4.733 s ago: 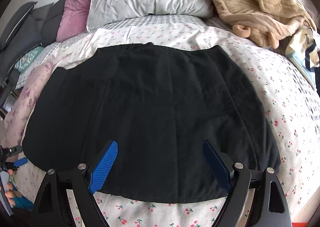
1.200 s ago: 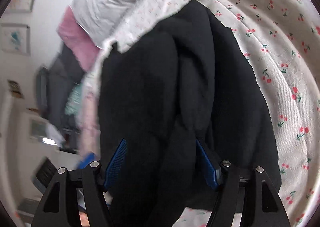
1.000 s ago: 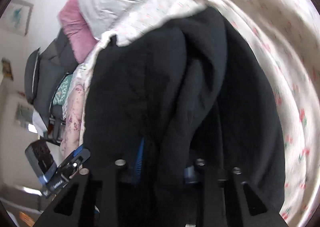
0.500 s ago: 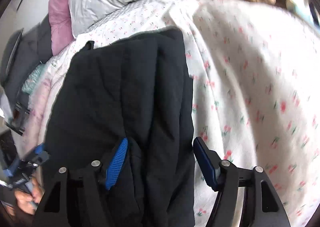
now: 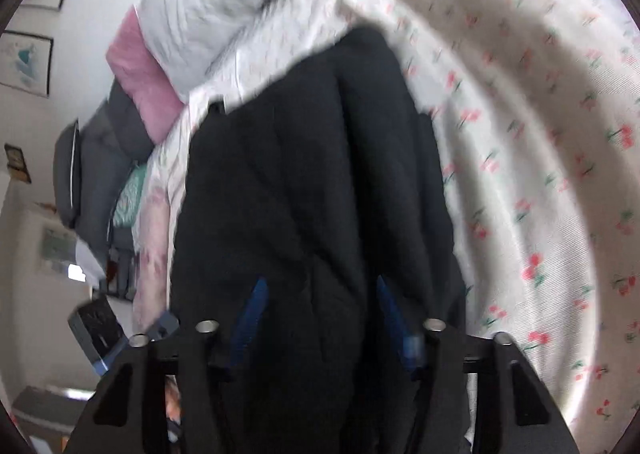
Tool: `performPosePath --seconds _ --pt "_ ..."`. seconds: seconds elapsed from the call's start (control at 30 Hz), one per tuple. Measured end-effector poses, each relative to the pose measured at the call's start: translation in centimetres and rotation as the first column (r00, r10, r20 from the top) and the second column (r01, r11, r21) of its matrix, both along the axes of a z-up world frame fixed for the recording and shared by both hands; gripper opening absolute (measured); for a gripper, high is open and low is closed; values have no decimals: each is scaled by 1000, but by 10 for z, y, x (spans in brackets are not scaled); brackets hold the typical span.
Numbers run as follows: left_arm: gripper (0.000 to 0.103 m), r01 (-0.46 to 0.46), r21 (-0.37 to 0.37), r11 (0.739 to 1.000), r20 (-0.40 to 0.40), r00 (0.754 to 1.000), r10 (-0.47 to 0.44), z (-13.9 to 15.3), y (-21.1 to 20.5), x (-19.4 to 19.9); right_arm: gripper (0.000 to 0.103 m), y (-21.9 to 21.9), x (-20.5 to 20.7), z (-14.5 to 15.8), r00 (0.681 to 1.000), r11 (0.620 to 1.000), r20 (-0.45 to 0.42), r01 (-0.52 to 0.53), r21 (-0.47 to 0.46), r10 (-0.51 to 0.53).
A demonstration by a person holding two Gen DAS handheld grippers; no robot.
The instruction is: Fold large clothes
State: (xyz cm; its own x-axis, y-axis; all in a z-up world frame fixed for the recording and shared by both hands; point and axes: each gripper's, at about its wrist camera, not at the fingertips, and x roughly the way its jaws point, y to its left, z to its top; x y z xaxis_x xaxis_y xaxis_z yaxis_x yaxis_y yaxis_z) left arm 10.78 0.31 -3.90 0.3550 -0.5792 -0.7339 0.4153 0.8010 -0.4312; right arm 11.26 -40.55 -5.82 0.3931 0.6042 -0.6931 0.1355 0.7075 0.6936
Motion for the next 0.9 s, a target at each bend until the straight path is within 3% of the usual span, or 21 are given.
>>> performPosePath --seconds 0.07,0.1,0.17,0.23,0.27,0.33,0.4,0.43,0.5,0.63,0.77,0.9 --pt "76 -14 12 1000 4 1000 14 0 0 2 23 11 -1 18 995 999 90 -29 -32 32" --pt "76 -20 10 1000 3 1000 20 1 0 3 22 13 -7 35 986 999 162 -30 -42 36" --pt "85 -37 -16 999 3 999 37 4 2 4 20 6 -25 77 940 999 340 24 -45 -8" --pt "88 -58 -39 998 10 998 58 8 2 3 20 -2 -39 97 901 994 432 85 -73 -45" --pt "89 -57 -41 998 7 998 58 9 1 3 20 -4 -44 97 904 987 425 109 -115 -50" --pt "90 -48 -24 999 -16 999 47 4 -4 4 20 -12 -44 74 943 969 328 135 -205 -62" --pt "94 -39 -7 999 -48 998 39 -4 -9 6 27 -10 -35 27 991 932 126 86 -352 -44" --pt "97 -37 -6 999 -68 997 37 -9 -10 7 38 -7 -32 10 998 918 64 50 -393 -26" --pt "99 -51 -24 998 -110 993 48 -15 -10 9 46 -17 -34 4 997 927 60 74 -368 -56" --pt "101 -97 -33 995 -158 983 90 -14 -4 14 75 -30 -45 25 988 959 130 116 -258 -84" --pt "102 -88 -7 996 -173 981 86 -15 -5 18 83 -40 -42 27 979 954 147 171 -245 -138" --pt "102 -113 -31 993 -228 968 103 -24 -4 28 83 -54 -31 11 981 972 85 186 -144 -175"
